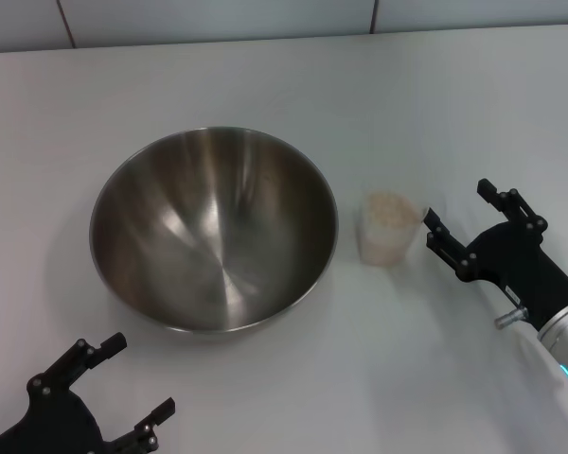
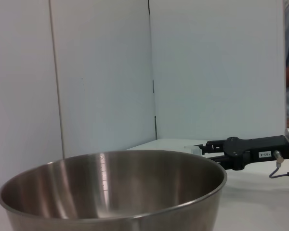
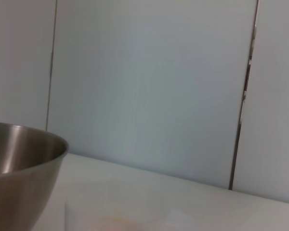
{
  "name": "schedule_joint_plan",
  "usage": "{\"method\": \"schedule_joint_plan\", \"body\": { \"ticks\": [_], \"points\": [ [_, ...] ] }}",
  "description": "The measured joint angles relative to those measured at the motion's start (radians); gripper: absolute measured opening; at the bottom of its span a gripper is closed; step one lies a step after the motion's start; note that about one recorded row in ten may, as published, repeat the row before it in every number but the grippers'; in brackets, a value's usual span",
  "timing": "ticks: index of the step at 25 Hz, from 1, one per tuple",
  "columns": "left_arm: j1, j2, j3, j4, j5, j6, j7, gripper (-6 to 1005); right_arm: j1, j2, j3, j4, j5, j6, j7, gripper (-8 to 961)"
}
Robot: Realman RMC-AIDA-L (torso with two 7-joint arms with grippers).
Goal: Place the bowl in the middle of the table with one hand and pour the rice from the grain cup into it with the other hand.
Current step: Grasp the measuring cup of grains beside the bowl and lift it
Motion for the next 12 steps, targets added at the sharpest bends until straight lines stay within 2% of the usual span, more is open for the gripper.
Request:
{"method": "schedule_joint_plan", "body": {
  "ticks": [12],
  "points": [
    [-0.001, 0.000, 0.000, -0.002, 0.000, 0.000, 0.002, 866, 0.035, 0.000, 0.032, -0.002, 0.001, 0.014, 0.000, 763]
  ]
}}
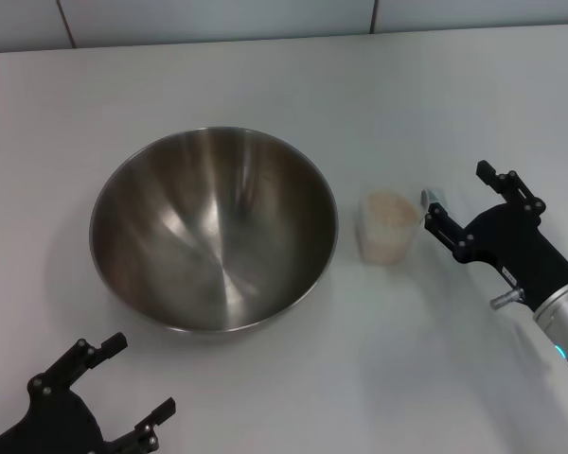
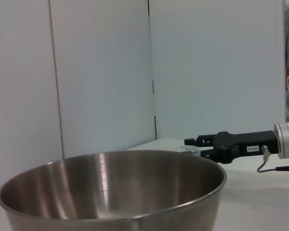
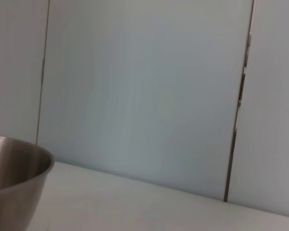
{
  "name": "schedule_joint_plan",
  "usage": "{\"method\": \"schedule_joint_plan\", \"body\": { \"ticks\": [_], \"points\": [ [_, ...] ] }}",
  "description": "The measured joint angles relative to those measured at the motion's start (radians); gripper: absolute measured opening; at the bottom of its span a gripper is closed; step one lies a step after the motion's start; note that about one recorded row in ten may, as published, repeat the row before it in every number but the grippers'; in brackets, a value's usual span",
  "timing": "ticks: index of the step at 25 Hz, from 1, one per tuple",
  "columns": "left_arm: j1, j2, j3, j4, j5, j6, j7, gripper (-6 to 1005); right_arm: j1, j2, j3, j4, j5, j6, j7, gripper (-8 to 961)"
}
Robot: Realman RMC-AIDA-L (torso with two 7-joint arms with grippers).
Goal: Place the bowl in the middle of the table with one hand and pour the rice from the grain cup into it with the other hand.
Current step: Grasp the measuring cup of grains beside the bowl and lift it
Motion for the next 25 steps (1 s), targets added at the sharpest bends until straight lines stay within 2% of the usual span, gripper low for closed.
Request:
{"method": "schedule_joint_plan", "body": {
  "ticks": [10, 25],
  "points": [
    [-0.001, 0.000, 0.000, 0.000, 0.000, -0.001, 0.000, 866, 0.002, 0.000, 0.011, 0.007, 0.000, 0.018, 0.000, 752],
    [-0.003, -0.001, 0.002, -0.001, 0.000, -0.005, -0.001, 866, -0.005, 0.000, 0.023, 0.009, 0.000, -0.022, 0.002, 129]
  ]
}}
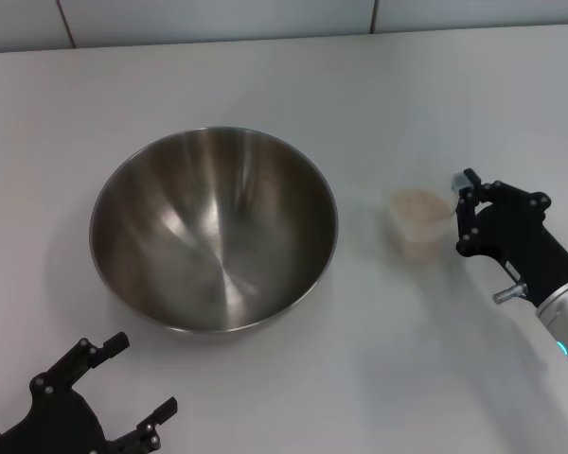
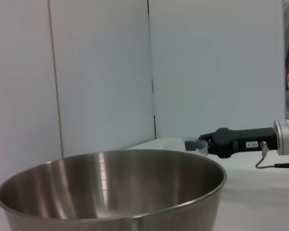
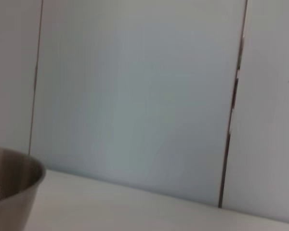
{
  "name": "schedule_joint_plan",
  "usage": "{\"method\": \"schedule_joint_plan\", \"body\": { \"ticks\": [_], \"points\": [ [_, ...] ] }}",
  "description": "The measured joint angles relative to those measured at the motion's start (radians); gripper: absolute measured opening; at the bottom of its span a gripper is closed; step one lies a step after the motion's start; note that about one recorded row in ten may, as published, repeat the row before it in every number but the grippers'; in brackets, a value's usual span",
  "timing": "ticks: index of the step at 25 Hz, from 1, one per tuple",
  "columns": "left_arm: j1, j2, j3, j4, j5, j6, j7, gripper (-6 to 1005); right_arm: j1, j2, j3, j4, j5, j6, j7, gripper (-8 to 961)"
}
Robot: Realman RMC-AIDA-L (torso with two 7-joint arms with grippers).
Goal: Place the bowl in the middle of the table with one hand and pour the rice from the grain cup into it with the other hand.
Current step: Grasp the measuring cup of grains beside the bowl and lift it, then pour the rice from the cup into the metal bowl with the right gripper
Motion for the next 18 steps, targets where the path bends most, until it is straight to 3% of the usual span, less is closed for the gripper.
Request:
{"method": "schedule_joint_plan", "body": {
  "ticks": [1, 8, 13, 18],
  "points": [
    [0.000, 0.000, 0.000, 0.000, 0.000, 0.000, 0.000, 866, -0.003, 0.000, 0.001, 0.000, 0.000, -0.016, 0.001, 85],
    [0.000, 0.001, 0.000, 0.000, 0.000, 0.000, -0.001, 866, -0.013, -0.001, 0.002, 0.000, -0.002, -0.167, -0.003, 33],
    [0.000, 0.001, 0.000, 0.000, 0.000, 0.000, -0.001, 866, 0.023, -0.001, -0.006, 0.029, -0.011, -0.289, -0.029, 24],
    [0.001, 0.001, 0.000, 0.000, 0.000, -0.001, -0.001, 866, 0.095, 0.000, -0.016, 0.093, -0.055, -0.295, -0.289, 23]
  ]
}}
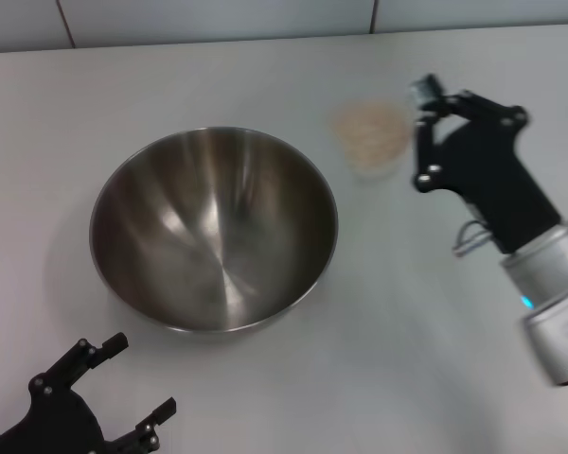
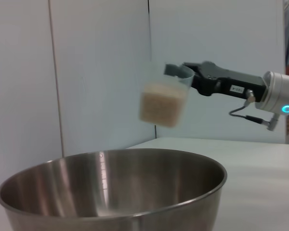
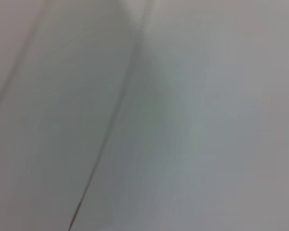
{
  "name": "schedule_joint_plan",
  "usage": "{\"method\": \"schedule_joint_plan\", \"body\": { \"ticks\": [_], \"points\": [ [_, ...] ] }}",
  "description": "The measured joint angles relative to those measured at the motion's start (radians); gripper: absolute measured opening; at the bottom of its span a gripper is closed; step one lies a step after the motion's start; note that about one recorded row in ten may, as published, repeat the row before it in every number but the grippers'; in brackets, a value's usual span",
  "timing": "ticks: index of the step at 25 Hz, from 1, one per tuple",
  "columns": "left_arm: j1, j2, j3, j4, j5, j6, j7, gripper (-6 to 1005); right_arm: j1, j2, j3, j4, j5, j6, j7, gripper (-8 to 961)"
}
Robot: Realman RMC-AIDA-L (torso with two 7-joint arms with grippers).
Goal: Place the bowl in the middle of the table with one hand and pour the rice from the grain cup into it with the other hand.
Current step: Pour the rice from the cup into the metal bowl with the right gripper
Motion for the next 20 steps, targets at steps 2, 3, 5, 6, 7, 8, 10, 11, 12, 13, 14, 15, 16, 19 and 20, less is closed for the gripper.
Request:
{"method": "schedule_joint_plan", "body": {
  "ticks": [2, 3, 5, 6, 7, 8, 10, 11, 12, 13, 14, 15, 16, 19, 20],
  "points": [
    [0.001, 0.000, 0.000, -0.001, 0.000, 0.000, 0.000, 866, 0.017, 0.000, -0.001, 0.054, -0.016, 0.015, -0.187, 23],
    [0.001, 0.000, 0.000, -0.001, 0.000, -0.001, -0.001, 866, 0.022, 0.000, -0.002, 0.081, -0.028, 0.022, -0.305, 23],
    [0.000, 0.000, 0.000, -0.001, 0.000, -0.001, -0.002, 866, 0.026, 0.000, -0.003, 0.125, -0.077, 0.033, -0.540, 24],
    [0.000, 0.000, 0.000, -0.001, 0.000, -0.002, -0.004, 866, 0.027, 0.000, -0.002, 0.142, -0.100, 0.039, -0.635, 24],
    [-0.002, 0.000, 0.000, -0.001, 0.000, -0.002, -0.007, 866, 0.027, 0.001, -0.001, 0.160, -0.121, 0.045, -0.743, 24],
    [-0.002, 0.000, 0.000, -0.001, 0.000, -0.004, -0.009, 866, 0.026, 0.001, 0.001, 0.178, -0.134, 0.054, -0.849, 23],
    [-0.005, 0.000, 0.000, -0.001, 0.001, -0.005, -0.010, 866, 0.026, 0.001, 0.003, 0.208, -0.140, 0.077, -1.046, 22],
    [-0.007, 0.000, 0.000, -0.001, 0.001, -0.006, -0.010, 866, 0.026, 0.001, 0.001, 0.216, -0.142, 0.088, -1.141, 22],
    [-0.008, 0.000, 0.000, -0.001, 0.002, -0.006, -0.010, 866, 0.028, 0.001, -0.001, 0.219, -0.150, 0.093, -1.210, 21],
    [-0.009, 0.000, 0.000, -0.001, 0.003, -0.007, -0.010, 866, 0.030, 0.001, -0.002, 0.220, -0.158, 0.096, -1.262, 21],
    [-0.009, 0.000, 0.000, -0.001, 0.004, -0.007, -0.010, 866, 0.031, 0.001, 0.001, 0.218, -0.191, 0.097, -1.347, 20],
    [-0.010, 0.000, 0.000, -0.001, 0.006, -0.007, -0.011, 866, 0.031, 0.001, 0.001, 0.218, -0.191, 0.097, -1.347, 20],
    [-0.010, 0.000, 0.000, -0.001, 0.006, -0.007, -0.011, 866, 0.031, 0.001, 0.004, 0.216, -0.208, 0.099, -1.390, 19],
    [-0.012, 0.000, 0.000, 0.000, 0.008, -0.009, -0.011, 866, 0.036, 0.002, 0.005, 0.216, -0.224, 0.131, -1.622, 19],
    [-0.013, 0.000, 0.000, 0.000, 0.009, -0.009, -0.011, 866, 0.036, 0.002, 0.005, 0.216, -0.224, 0.131, -1.622, 19]
  ]
}}
